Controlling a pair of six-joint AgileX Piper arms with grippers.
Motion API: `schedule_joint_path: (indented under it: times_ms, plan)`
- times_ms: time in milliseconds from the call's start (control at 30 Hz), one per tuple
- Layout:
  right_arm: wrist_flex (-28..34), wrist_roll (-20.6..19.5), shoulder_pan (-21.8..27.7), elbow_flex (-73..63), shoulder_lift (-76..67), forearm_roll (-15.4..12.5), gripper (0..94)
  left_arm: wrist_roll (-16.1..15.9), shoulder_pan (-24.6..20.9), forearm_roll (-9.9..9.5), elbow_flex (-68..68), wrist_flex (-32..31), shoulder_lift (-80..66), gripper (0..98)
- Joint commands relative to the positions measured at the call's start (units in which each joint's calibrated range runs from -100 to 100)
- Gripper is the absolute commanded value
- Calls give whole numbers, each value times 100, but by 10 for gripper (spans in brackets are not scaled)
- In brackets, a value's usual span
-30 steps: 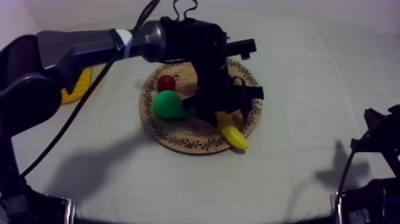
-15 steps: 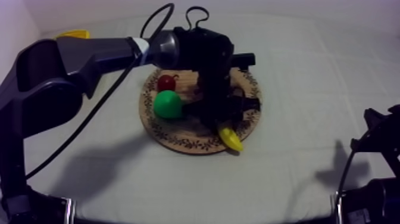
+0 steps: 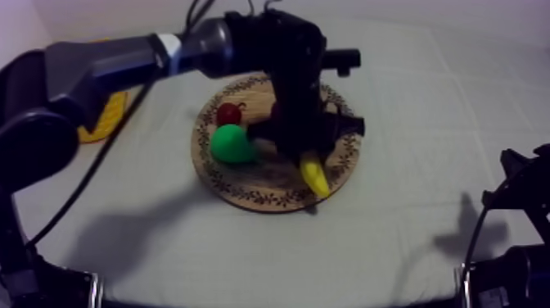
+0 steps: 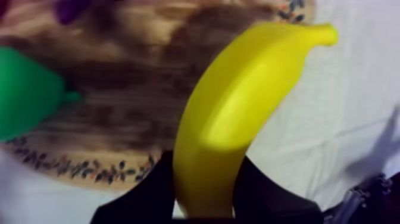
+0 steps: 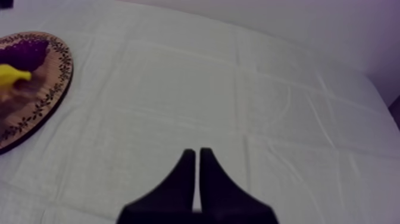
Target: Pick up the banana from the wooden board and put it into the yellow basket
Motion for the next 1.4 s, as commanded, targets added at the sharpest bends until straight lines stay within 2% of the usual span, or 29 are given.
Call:
schedule_joint_path:
  times_ms: [0, 100, 233, 433, 667, 900, 1067, 1200, 1267, 1333, 1367]
  plan:
    - [-2, 0, 1, -3, -4, -2, 6, 95, -58, -150, 45, 184, -571, 321]
    - [-2, 0, 1, -3, -4, -2, 6, 167, -265, -330, 140, 457, -1236, 318]
    - [-2, 0, 1, -3, -4, -2, 6, 109, -789, -530, 394, 738, -2055, 316]
    - [-2, 0, 1, -3, -4, -2, 6, -184, -1937, -769, 1132, 836, -2920, 313]
    - [-2, 0, 1, -3, -4, -2, 6, -618, -3272, -1006, 1492, 771, -3238, 312]
    - [-2, 0, 1, -3, -4, -2, 6, -941, -3955, -1196, 1268, 682, -2920, 327]
    - [-2, 0, 1, -3, -4, -2, 6, -1214, -4228, -1149, 1251, 359, -2575, 510]
    - [-2, 1, 1, -3, -4, -2, 6, -1369, -4398, -1061, 1473, 25, -2345, 590]
    - [-2, 0, 1, -3, -4, -2, 6, -1442, -4462, -1012, 1643, -195, -2337, 574]
    - [-2, 0, 1, -3, -4, -2, 6, -1514, -4502, -969, 1811, -408, -2425, 478]
    - [-2, 0, 1, -3, -4, -2, 6, -1583, -4513, -937, 1889, -519, -2501, 400]
